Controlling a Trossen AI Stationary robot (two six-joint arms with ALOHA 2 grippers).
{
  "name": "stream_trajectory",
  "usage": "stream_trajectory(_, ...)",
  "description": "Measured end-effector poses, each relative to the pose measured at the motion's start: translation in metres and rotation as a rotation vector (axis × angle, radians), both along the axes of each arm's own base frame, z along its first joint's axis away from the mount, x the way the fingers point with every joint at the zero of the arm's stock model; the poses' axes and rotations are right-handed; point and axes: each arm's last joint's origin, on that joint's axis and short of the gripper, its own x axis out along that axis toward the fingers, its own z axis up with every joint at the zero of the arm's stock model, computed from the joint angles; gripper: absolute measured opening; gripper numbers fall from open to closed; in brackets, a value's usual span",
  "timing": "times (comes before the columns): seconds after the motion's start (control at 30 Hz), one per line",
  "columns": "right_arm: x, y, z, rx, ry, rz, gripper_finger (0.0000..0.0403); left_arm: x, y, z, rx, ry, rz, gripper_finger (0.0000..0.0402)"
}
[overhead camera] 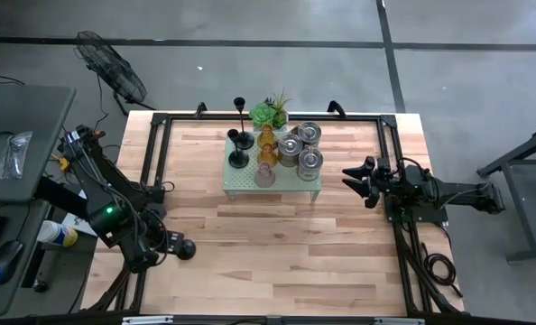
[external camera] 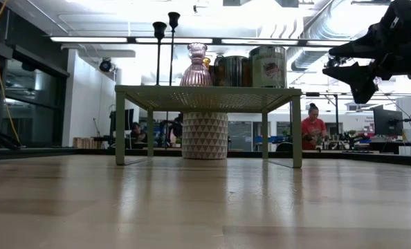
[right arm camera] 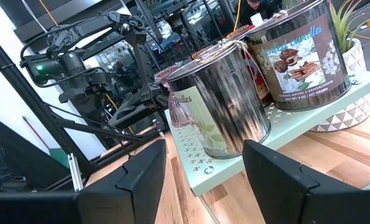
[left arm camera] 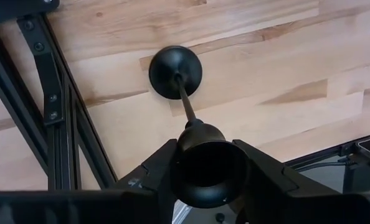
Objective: Pick & Place candle stick holders
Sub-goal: Put the black candle holder on the shelf
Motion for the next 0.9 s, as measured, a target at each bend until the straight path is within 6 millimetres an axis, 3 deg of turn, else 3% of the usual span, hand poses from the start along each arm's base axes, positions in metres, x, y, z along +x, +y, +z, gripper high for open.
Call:
stream_trajectory(0.17,0.0,0.0,0.0,0.0,0.0,0.0,0.0206,0.001,0.0,0.002,-0.004,-0.011,0.027,0.0127)
stream_trajectory(0.5,0.0,0.0,0.0,0.0,0.0,-0.001,0.0206,0.01,0.006,0.026,-0.008,-0.123,0.063,0.0127)
stream_trajectory(0.9,0.0,0.0,0.0,0.0,0.0,0.0,0.0206,0.047,0.055,0.073,-0.033,-0.245,-0.049,0.0127)
